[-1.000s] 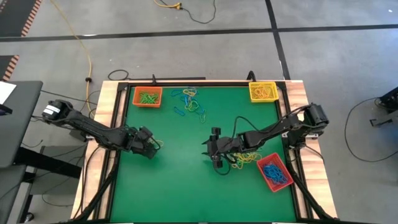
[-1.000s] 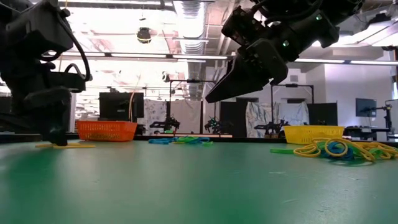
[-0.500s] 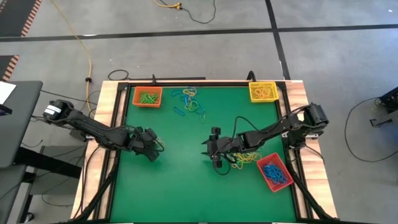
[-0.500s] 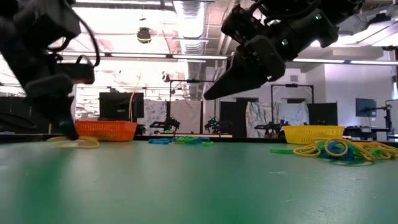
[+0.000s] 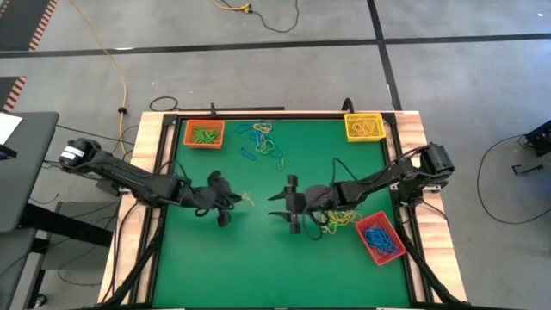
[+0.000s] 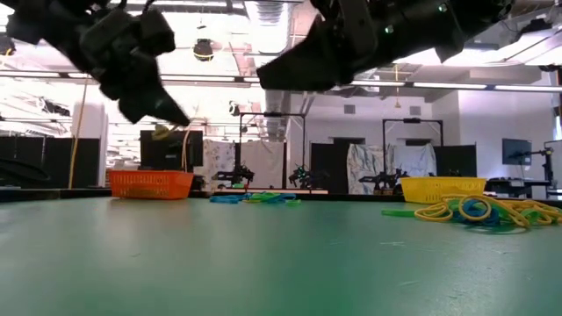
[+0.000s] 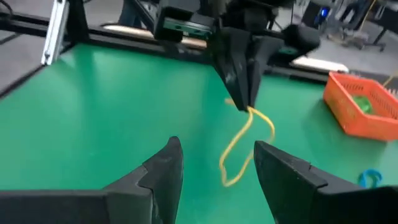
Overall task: Sort rubber bands into baskets
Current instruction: Put the yellow rubber band into the yellow bin
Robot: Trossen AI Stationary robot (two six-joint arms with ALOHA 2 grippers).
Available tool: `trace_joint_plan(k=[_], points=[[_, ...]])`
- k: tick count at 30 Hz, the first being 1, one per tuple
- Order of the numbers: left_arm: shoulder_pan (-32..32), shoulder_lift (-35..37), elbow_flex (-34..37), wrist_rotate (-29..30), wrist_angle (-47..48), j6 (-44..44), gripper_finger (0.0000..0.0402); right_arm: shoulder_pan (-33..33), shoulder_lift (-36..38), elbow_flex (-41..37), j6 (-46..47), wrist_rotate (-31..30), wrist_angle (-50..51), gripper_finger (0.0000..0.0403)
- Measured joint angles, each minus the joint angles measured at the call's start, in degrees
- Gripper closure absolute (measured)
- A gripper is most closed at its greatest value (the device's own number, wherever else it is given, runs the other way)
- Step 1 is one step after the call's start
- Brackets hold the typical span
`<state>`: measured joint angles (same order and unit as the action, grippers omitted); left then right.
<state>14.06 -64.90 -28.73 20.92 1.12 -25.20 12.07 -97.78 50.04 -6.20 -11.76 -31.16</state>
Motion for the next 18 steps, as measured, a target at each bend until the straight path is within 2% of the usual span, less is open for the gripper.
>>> trace_joint_plan(k=[9,18], points=[[-2.74,0.0,0.0,-5.8,-9.76,6.67,0.0401,0.42,-0.04,-0.02,-2.01,1.41,-5.06,0.0179],[-4.21,-0.97,-0.08,-11.61,-16.73,9.15,0.0401,-1.06,-0.63,0.0,-2.91,1.43,-6.25,0.0179]])
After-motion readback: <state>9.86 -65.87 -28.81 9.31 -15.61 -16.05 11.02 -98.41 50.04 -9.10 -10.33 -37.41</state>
